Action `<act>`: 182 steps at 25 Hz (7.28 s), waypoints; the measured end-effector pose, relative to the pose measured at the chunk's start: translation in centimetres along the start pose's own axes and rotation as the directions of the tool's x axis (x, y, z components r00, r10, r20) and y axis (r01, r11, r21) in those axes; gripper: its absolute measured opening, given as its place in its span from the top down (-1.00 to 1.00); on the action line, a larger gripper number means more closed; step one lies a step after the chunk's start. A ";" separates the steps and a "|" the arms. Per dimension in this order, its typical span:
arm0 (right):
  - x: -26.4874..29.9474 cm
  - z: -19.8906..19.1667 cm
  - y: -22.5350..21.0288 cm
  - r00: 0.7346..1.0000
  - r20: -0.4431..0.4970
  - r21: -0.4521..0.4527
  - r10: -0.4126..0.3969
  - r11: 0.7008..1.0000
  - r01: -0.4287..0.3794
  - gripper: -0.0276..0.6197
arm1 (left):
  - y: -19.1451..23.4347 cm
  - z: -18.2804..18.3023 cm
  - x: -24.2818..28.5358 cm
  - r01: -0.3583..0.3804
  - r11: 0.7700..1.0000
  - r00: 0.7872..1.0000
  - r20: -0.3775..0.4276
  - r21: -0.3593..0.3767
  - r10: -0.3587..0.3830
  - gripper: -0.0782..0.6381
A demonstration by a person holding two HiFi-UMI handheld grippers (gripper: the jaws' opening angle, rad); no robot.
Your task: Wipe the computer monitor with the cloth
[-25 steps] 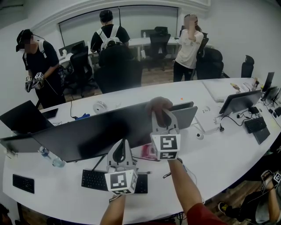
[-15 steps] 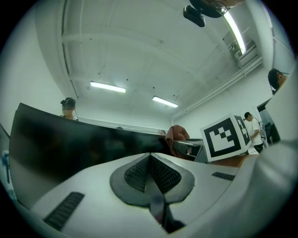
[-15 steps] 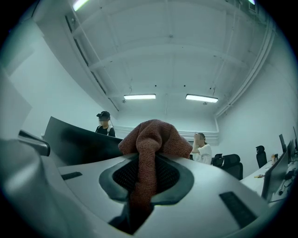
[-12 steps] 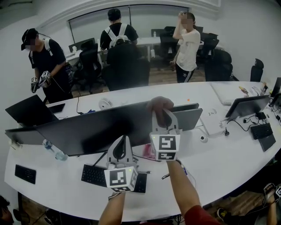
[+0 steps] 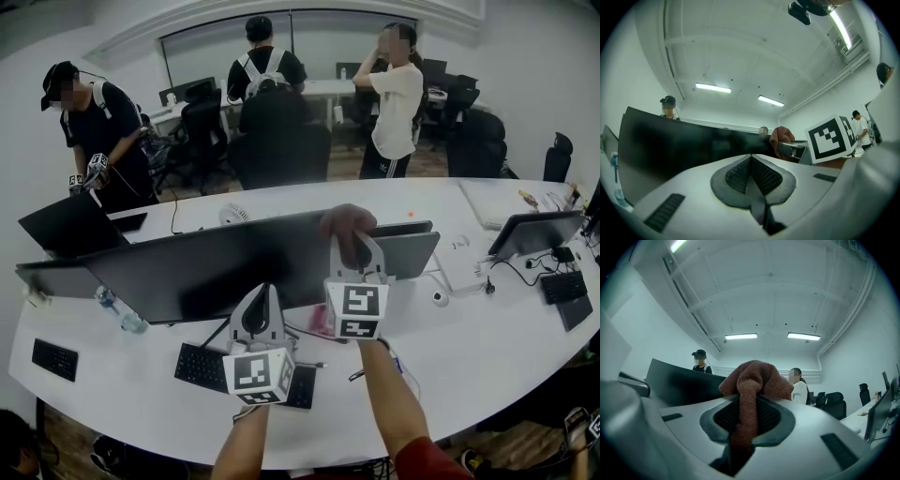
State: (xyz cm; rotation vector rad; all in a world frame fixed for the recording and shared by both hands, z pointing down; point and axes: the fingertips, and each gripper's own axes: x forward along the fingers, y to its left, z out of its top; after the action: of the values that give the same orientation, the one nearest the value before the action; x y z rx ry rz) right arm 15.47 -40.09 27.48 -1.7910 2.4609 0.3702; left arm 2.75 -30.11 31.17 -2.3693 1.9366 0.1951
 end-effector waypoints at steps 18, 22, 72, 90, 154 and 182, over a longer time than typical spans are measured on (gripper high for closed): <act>1.2 1.8 8.9 1.000 -0.005 -0.007 -0.012 1.000 0.012 0.68 | 8.9 1.0 -4.1 -0.011 1.000 1.000 0.007 -0.011 0.011 0.72; 1.5 2.2 11.2 1.000 -0.002 -0.010 -0.009 1.000 0.009 0.68 | 11.2 1.2 -5.1 -0.021 1.000 1.000 0.009 -0.016 0.021 0.72; 5.5 6.6 50.3 0.955 0.093 0.009 0.282 0.959 -0.284 0.68 | 41.5 1.7 -21.1 -0.322 0.946 0.947 0.022 0.027 0.321 0.72; 5.7 6.5 56.1 0.933 0.130 -0.020 0.337 0.941 -0.337 0.68 | 45.2 0.2 -22.9 -0.370 0.929 0.929 0.000 0.027 0.370 0.72; 1.4 -22.8 59.4 0.878 -0.283 0.098 0.386 0.922 -0.374 0.67 | 46.9 -14.4 -22.0 -0.397 0.918 0.899 -0.195 0.014 0.392 0.72; 0.0 -24.7 44.8 0.903 -0.327 0.067 0.277 0.960 -0.270 0.67 | 34.8 -15.3 -14.2 -0.260 0.965 0.940 -0.224 0.016 0.257 0.72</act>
State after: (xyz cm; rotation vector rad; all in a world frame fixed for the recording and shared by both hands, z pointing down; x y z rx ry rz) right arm -24.89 -32.96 58.12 -1.6132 2.9491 0.0544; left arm -33.31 -25.41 49.14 -2.2201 2.3555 -0.0485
